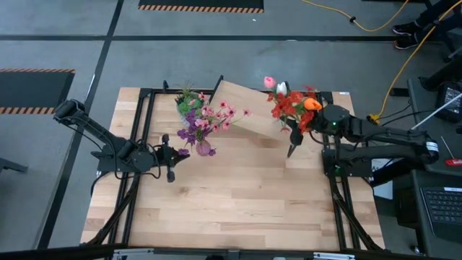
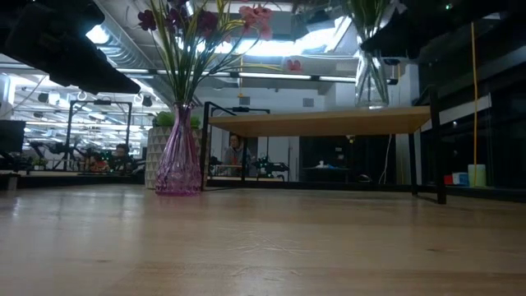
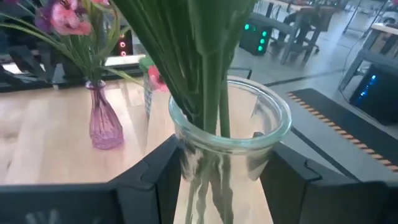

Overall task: Pick and place flowers into a vace then onto a shelf
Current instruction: Put the transparent vase on the shelf, then put the pink vase on the shelf

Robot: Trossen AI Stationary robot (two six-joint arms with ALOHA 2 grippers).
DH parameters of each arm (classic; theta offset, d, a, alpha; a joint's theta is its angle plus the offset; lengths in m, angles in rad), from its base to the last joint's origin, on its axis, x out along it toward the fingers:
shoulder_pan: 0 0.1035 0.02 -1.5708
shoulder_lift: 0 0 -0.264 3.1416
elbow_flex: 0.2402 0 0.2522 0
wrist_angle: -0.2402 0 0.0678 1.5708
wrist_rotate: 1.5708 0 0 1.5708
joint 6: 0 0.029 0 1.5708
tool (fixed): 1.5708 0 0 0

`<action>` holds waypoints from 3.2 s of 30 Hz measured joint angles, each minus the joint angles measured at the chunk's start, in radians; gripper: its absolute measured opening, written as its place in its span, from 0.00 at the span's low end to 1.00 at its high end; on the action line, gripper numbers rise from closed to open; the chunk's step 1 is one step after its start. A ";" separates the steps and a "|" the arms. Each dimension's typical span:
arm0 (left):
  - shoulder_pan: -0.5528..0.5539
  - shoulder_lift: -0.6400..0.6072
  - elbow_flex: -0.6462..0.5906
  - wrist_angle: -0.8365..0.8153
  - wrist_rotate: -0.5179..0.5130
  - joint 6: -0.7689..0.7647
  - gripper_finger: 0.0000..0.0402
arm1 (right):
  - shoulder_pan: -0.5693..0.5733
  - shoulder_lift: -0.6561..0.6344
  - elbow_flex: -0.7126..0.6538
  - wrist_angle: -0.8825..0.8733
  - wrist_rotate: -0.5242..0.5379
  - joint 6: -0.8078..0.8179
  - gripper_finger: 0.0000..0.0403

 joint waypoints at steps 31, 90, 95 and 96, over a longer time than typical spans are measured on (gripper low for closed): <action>0.000 0.000 0.000 0.000 -0.003 0.000 0.01 | -0.224 0.001 -0.090 0.120 -0.141 0.018 0.43; 0.000 0.000 0.000 0.001 -0.124 0.006 0.20 | -0.092 -0.127 0.070 -0.345 -0.111 0.176 0.27; 0.000 0.000 0.000 0.001 -0.217 -0.072 0.32 | 0.004 -0.127 0.070 -0.328 -0.113 0.163 0.03; 0.000 0.000 0.000 0.001 -0.221 -0.089 0.35 | 0.026 -0.127 0.070 -0.325 -0.113 0.167 0.03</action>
